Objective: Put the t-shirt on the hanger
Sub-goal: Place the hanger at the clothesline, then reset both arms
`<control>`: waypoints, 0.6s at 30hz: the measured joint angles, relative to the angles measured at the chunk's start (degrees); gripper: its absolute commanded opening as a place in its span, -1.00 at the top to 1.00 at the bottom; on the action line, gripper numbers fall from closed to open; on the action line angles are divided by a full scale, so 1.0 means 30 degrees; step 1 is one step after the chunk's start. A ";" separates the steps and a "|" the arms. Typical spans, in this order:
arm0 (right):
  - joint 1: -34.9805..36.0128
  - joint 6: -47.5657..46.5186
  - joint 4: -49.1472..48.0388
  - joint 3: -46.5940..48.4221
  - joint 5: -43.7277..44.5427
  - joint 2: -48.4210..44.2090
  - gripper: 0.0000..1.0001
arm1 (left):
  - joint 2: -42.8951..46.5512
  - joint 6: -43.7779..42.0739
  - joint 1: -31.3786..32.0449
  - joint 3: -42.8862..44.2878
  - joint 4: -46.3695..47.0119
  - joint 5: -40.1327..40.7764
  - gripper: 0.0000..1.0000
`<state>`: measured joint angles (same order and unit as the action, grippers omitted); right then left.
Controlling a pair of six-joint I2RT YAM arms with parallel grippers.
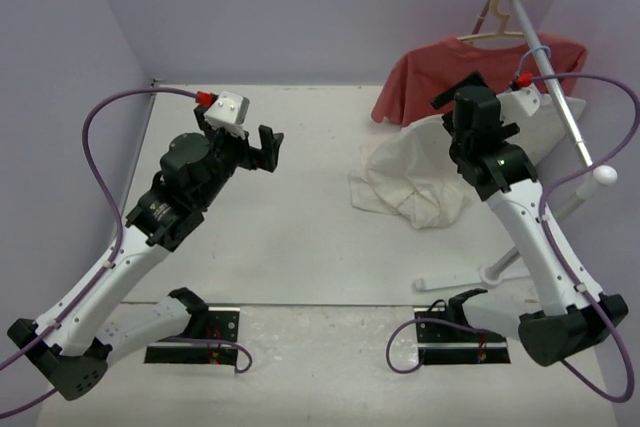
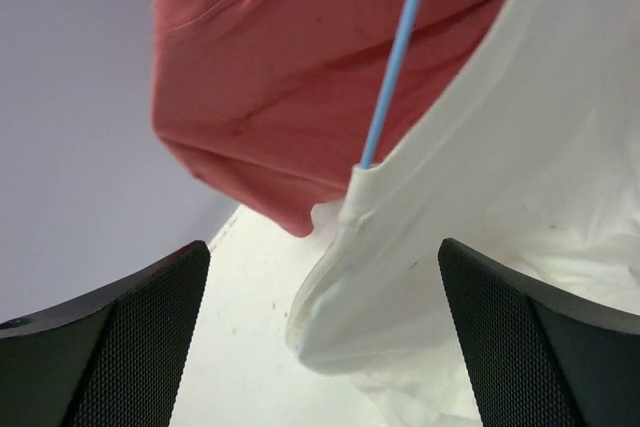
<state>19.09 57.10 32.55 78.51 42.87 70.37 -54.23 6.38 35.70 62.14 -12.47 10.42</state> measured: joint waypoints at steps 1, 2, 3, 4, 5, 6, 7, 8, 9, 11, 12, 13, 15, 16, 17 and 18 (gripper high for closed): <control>0.0066 -0.0820 -0.0200 -0.0264 -0.0644 -0.0468 -0.97 | -0.0010 0.0026 -0.0016 0.0010 -0.0100 0.0465 -1.00; 0.0212 -0.1959 -0.0357 -0.0535 -0.1364 -0.1001 -0.97 | -0.0060 0.0138 -0.0029 0.0063 -0.0325 0.1252 -1.00; 0.0419 -0.3243 -0.0458 -0.0839 -0.2109 -0.1598 -0.97 | -0.0156 0.0322 -0.0036 0.0179 -0.0613 0.2248 -1.00; 0.0642 -0.4251 -0.0458 -0.1142 -0.2864 -0.2217 -0.98 | -0.0286 0.0508 -0.0043 0.0315 -0.0885 0.3225 -1.00; 0.0977 -0.5808 -0.0404 -0.1441 -0.3792 -0.3000 -0.97 | -0.0410 0.0745 -0.0057 0.0494 -0.1271 0.4243 -1.00; 0.1280 -0.7029 -0.0207 -0.1621 -0.4662 -0.3740 -0.97 | -0.0532 0.1054 -0.0098 0.0713 -0.1744 0.5425 -1.00; 0.1514 -0.8082 0.0131 -0.1685 -0.5440 -0.4516 -0.97 | -0.0577 0.1295 -0.0116 0.0844 -0.2144 0.6425 -1.00; 0.1663 -0.8967 0.0429 -0.1680 -0.6079 -0.5205 -0.97 | -0.0565 0.1561 -0.0136 0.0916 -0.2465 0.7318 -1.00; 0.1736 -0.9809 0.0784 -0.1588 -0.6659 -0.5914 -0.97 | -0.0467 0.1857 -0.0152 0.0924 -0.2746 0.8123 -1.00; 0.1845 -1.1478 0.1840 -0.1204 -0.7767 -0.7549 -0.97 | 0.0089 0.2345 -0.0152 0.0722 -0.3245 0.9403 -1.00; 0.1904 -1.2095 0.2304 -0.1005 -0.8175 -0.8252 -0.98 | 0.0446 0.2532 -0.0152 0.0559 -0.3409 0.9906 -1.00; 0.2134 -1.2543 0.2615 -0.0826 -0.8570 -0.9002 -0.98 | 0.0874 0.2722 -0.0152 0.0336 -0.3537 1.0376 -1.00; 0.2755 -1.3135 0.3274 -0.0452 -0.9378 -1.0437 -0.97 | 0.2037 0.3058 -0.0152 -0.0299 -0.3797 1.1113 -1.00; 0.2957 -1.3311 0.3642 -0.0240 -0.9612 -1.1062 -0.97 | 0.2619 0.3218 -0.0152 -0.0628 -0.4001 1.1429 -1.00; 0.3065 -1.3451 0.4003 -0.0019 -0.9716 -1.1645 -0.97 | 0.3134 0.3385 -0.0152 -0.0926 -0.4254 1.1754 -1.00; 0.3096 -1.3581 0.4317 0.0056 -0.9584 -1.2116 -0.97 | 0.3575 0.3500 -0.0149 -0.1211 -0.4514 1.2033 -1.00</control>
<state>28.38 16.35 45.51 78.68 14.12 34.02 -43.50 16.88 35.25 58.51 -26.01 46.52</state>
